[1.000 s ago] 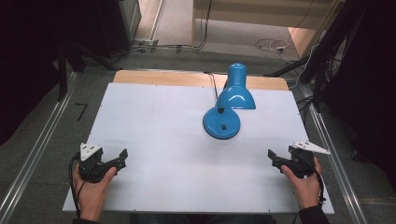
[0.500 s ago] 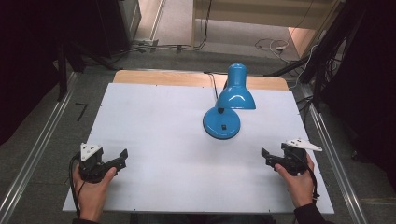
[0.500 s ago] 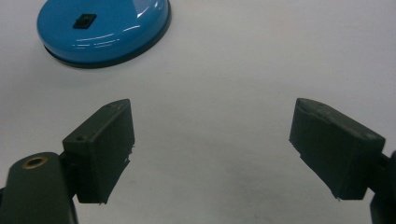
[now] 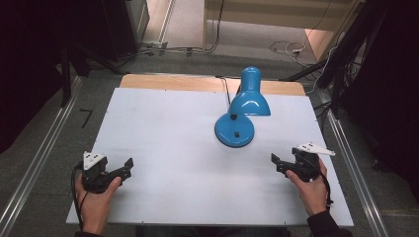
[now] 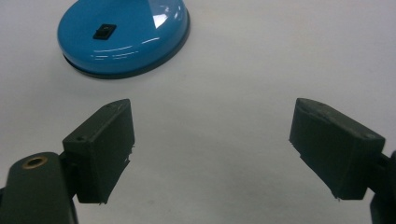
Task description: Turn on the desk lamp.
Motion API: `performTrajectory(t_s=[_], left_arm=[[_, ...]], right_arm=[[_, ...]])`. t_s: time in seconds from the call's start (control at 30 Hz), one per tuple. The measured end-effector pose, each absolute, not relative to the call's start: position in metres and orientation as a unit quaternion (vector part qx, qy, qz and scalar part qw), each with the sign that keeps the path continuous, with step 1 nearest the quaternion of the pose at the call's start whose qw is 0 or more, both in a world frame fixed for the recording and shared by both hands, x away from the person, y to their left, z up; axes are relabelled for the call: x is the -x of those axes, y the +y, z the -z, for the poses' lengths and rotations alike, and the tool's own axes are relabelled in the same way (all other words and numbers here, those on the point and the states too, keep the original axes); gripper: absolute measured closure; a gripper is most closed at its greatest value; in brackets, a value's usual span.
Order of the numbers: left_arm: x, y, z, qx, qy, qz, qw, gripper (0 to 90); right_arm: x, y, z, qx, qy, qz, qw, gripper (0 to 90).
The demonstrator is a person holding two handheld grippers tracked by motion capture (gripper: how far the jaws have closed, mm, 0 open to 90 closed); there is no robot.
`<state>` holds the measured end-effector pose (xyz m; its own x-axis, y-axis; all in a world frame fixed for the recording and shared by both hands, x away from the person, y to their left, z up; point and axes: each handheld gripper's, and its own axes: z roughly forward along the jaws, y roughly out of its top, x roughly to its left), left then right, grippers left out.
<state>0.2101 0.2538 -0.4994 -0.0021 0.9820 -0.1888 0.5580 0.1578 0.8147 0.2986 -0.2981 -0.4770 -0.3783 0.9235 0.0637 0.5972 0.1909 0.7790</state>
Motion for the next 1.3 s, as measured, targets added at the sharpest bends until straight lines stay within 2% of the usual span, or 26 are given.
performTrajectory(t_s=[0.83,1.3], left_arm=[[-0.21,0.246,0.497,-0.599,0.645,-0.271,0.389,11.1],[-0.207,0.247,0.496,-0.597,0.645,-0.272,0.393,11.1]], right_arm=[[-0.311,-0.27,0.474,-0.496,0.752,-0.382,0.206,13.2],[-0.324,-0.245,0.473,-0.484,0.76,-0.387,0.196,17.6]])
